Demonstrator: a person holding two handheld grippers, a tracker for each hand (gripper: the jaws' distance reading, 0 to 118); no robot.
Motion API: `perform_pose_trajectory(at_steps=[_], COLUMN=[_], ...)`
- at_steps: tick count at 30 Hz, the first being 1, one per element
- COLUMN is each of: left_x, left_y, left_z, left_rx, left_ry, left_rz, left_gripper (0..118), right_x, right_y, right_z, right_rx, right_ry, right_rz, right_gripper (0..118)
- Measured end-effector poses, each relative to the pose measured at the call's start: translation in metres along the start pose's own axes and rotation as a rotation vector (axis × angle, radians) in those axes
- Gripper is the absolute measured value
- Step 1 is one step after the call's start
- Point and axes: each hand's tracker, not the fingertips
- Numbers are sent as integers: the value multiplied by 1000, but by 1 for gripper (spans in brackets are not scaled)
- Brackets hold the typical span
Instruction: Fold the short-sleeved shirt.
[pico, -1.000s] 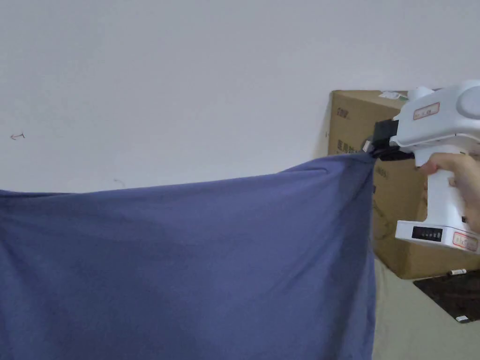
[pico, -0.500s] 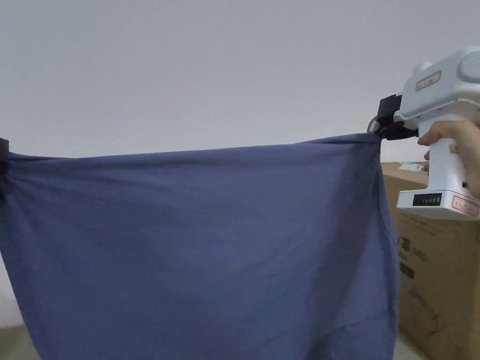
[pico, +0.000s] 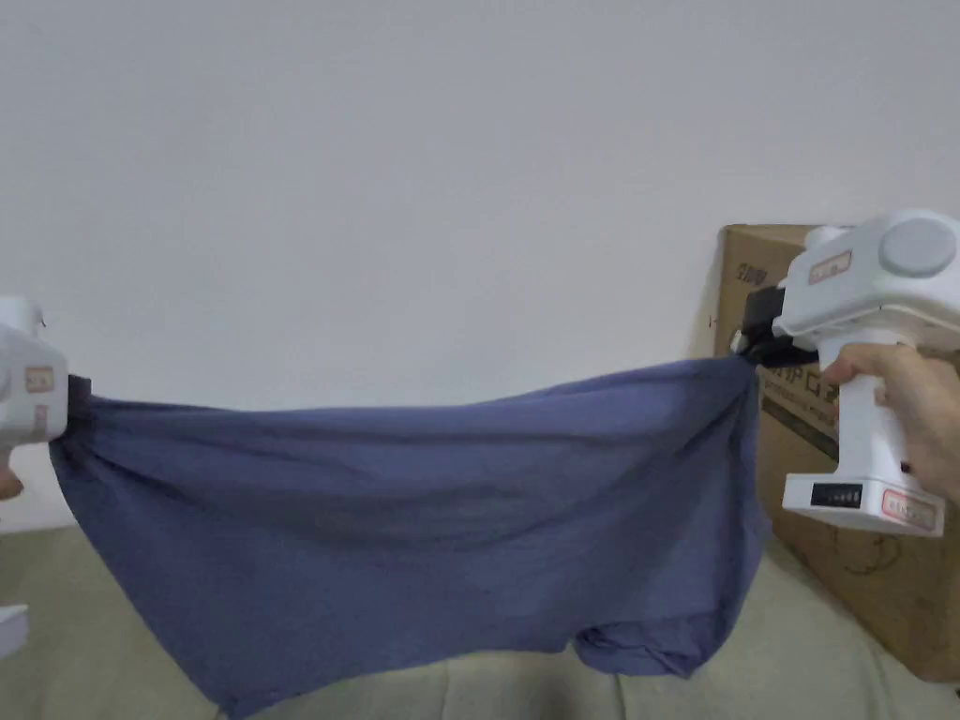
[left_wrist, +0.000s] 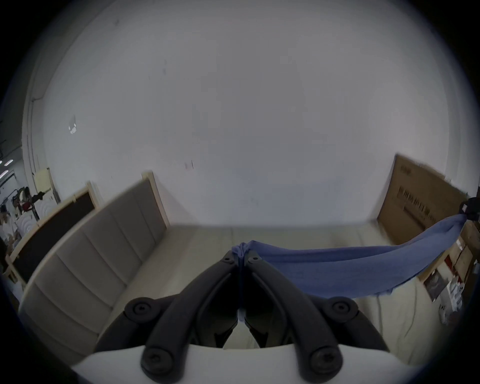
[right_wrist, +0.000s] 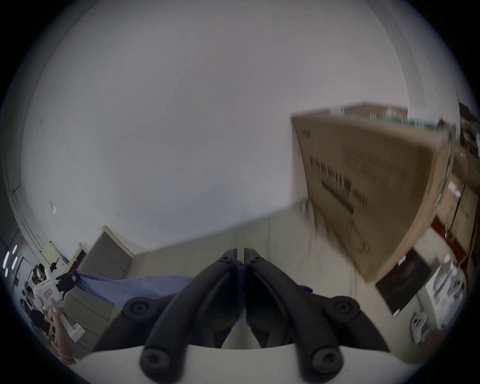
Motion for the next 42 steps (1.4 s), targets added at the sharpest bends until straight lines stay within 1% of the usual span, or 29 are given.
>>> perform_pose_trajectory(at_steps=[3,5,6,7,10,11,12,13,14,18,21,24,27,31,33,34,36,38,39,40,41,42], left_x=[16,26,28,30,31,30,28,25,20,0,-6,-22,-30,-49,-56,-59,-54,-51,-50,-48,-47,-46], left_y=[-66,-114,-137,-159,-215,-228,-240,-251,-262,-299,-324,-359,-393,-431,-448,-455,-463,-468,-469,-470,-470,-468], left_z=[-50,-75,-85,-90,-92,-88,-72,-62,-53,3,57,115,169,232,254,260,272,270,269,269,272,276], left_rx=[-138,-224,-265,-317,-393,-389,-398,-412,-410,-412,-394,-387,-398,-418,-429,-440,-456,-484,-519,-524,-502,-477], left_ry=[0,-4,-18,-33,-47,-43,-46,-39,-39,-76,-48,-95,-89,-82,-85,-102,-113,-116,-136,-144,-135,-149], left_rz=[-52,-39,-28,-9,-8,-10,-3,0,4,54,-46,-5,3,-4,26,44,32,11,1,1,-2,-3], left_gripper=[1,1,1,1,1,1,1,1,1,1,1,1,1,1,1,1,1,3,10,28,43,54], right_x=[30,52,61,71,94,100,106,116,126,150,150,147,155,173,184,180,186,175,173,168,166,166], right_y=[-53,-93,-114,-135,-187,-201,-216,-227,-235,-279,-308,-340,-372,-413,-431,-442,-457,-468,-471,-471,-471,-468], right_z=[-55,-83,-91,-99,-104,-101,-96,-92,-86,-42,8,63,113,174,196,208,221,235,238,240,242,240], right_rx=[-127,-202,-239,-275,-365,-383,-396,-416,-413,-440,-434,-447,-452,-470,-478,-486,-478,-450,-435,-428,-427,-440], right_ry=[-58,-50,-76,-85,-122,-134,-150,-141,-147,-140,-165,-151,-128,-139,-154,-157,-149,-154,-152,-173,-214,-239], right_rz=[-22,-66,-94,-103,-96,-95,-105,-97,-108,-140,-95,-71,-68,-88,-106,-127,-155,-176,-177,-169,-134,-85], right_gripper=[4,4,4,4,4,4,4,4,4,4,4,4,4,4,4,4,4,4,7,22,44,67])
